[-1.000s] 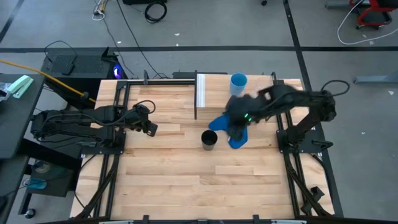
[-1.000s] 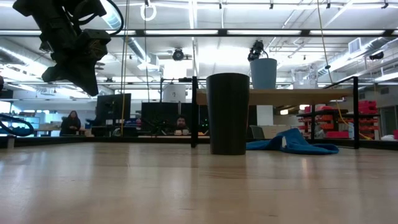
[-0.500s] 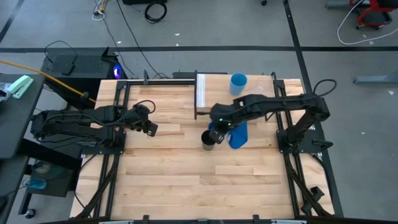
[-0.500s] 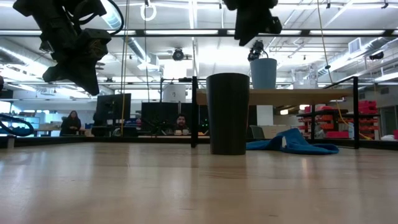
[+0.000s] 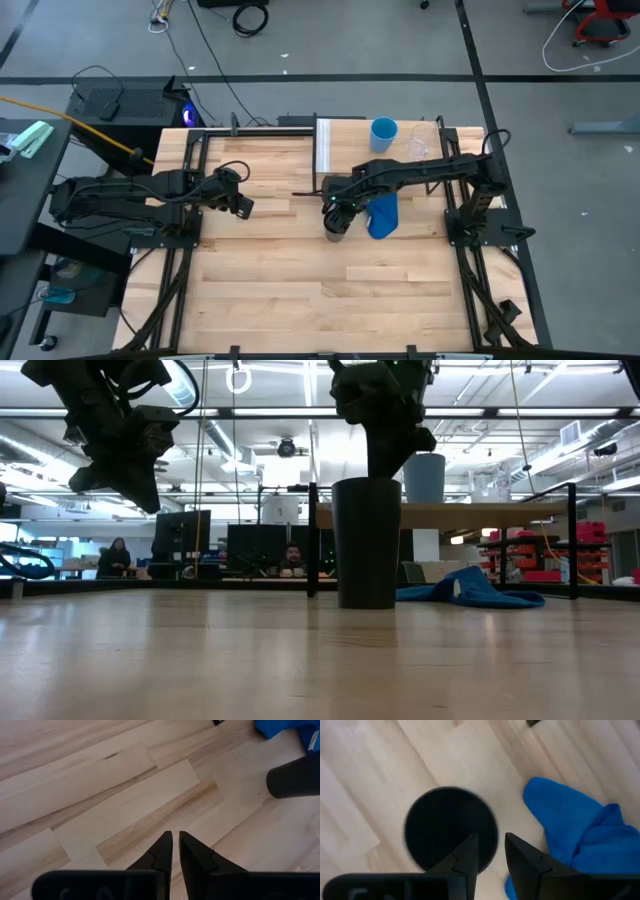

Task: Stack small to large cups/mugs on shelf
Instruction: Put the black plastic cup on the shelf

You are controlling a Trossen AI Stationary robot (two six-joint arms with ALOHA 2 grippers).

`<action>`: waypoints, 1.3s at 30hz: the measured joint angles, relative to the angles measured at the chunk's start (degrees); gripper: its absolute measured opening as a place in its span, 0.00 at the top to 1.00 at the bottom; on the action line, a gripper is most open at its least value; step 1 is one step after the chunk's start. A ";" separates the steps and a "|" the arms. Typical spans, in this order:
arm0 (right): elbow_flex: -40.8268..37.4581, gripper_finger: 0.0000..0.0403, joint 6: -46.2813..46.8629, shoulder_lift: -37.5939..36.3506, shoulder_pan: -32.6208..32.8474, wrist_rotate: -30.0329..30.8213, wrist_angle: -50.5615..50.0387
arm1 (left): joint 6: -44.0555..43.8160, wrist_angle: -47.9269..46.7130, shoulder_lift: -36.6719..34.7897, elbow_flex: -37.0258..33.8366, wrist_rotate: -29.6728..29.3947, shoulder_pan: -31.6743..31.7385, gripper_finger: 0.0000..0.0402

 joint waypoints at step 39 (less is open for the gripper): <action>-4.42 0.75 -1.68 0.84 -0.47 -0.07 1.92 | 0.00 0.09 0.00 0.00 0.00 0.01 0.92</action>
